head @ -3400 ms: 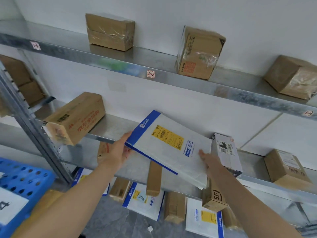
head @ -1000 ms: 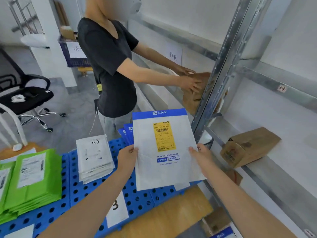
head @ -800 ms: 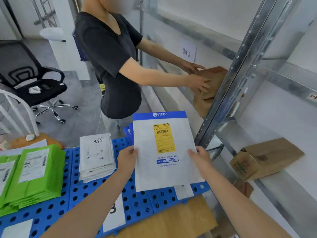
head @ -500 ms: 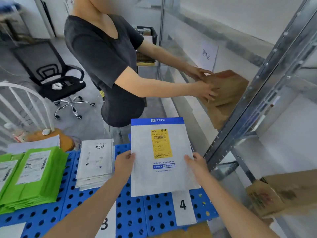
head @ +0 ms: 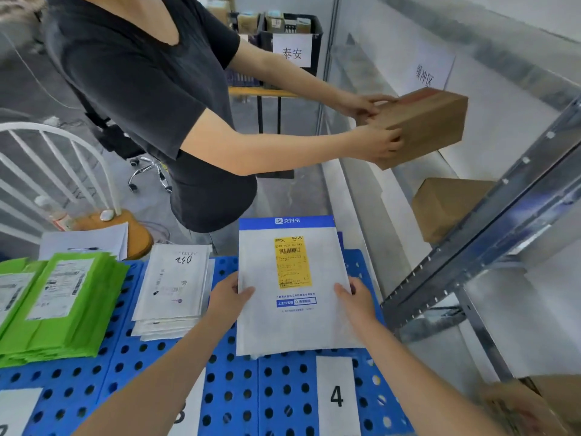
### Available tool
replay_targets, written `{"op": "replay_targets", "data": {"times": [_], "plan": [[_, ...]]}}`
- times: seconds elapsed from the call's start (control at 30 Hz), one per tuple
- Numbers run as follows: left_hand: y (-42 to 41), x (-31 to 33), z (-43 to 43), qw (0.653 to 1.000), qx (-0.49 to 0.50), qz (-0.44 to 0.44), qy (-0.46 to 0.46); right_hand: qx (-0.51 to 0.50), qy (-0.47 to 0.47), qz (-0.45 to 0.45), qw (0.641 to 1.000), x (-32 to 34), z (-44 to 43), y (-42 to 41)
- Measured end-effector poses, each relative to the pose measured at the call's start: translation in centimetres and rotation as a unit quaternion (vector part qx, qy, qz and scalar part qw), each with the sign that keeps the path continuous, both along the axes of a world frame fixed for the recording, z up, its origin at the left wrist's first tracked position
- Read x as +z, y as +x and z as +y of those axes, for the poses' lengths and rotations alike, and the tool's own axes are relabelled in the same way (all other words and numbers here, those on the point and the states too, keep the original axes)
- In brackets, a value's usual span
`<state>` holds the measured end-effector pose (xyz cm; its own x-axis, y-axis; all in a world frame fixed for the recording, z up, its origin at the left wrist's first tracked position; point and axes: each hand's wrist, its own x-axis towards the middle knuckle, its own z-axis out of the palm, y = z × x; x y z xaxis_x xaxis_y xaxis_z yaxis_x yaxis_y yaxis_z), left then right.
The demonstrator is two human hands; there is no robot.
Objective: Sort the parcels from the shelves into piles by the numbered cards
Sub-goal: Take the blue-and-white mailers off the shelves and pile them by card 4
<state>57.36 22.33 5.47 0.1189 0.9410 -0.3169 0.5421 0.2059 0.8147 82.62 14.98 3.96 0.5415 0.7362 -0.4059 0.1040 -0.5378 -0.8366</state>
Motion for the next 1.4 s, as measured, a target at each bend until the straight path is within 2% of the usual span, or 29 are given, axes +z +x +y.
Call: {"op": "replay_targets", "data": {"times": [0.27, 0.4, 0.5, 0.6, 0.7, 0.77, 0.87, 1.03, 1.1, 1.4], "plan": [[-0.8, -0.5, 0.1, 0.999, -0.035, 0.019, -0.032, 0.021, -0.030, -0.134, 0.990, 0.4, 0.5, -0.8], [-0.1, 1.6, 0.1, 0.986, -0.098, 0.122, 0.064, 0.080, 0.018, -0.168, 0.982, 2.9, 0.6, -1.7], [1.1, 4.4, 0.3, 0.968, -0.160, 0.135, 0.142, 0.121, 0.051, -0.216, 0.967, 5.8, 0.5, -2.5], [2.5, 7.7, 0.1, 0.935, -0.221, 0.149, 0.233, 0.169, 0.067, -0.287, 0.940, 8.7, 0.1, -3.2], [3.5, 11.3, 0.0, 0.868, -0.260, 0.216, 0.364, 0.171, 0.089, -0.346, 0.918, 12.1, -0.6, -3.9], [3.9, 13.9, 0.0, 0.836, -0.276, 0.237, 0.410, 0.154, 0.098, -0.370, 0.911, 14.6, -1.3, -4.7], [3.8, 17.4, -0.2, 0.818, -0.289, 0.212, 0.450, 0.133, 0.094, -0.402, 0.901, 17.7, -2.9, -5.9], [2.9, 20.8, -2.8, 0.752, -0.330, 0.222, 0.526, 0.072, 0.084, -0.457, 0.882, 21.2, -8.2, -7.9], [2.7, 21.7, -4.4, 0.741, -0.342, 0.208, 0.539, 0.044, 0.073, -0.475, 0.876, 22.1, -10.7, -8.8], [3.0, 22.2, -13.7, 0.684, -0.424, 0.165, 0.570, -0.040, 0.019, -0.458, 0.888, 22.2, -23.1, -11.9]]}}
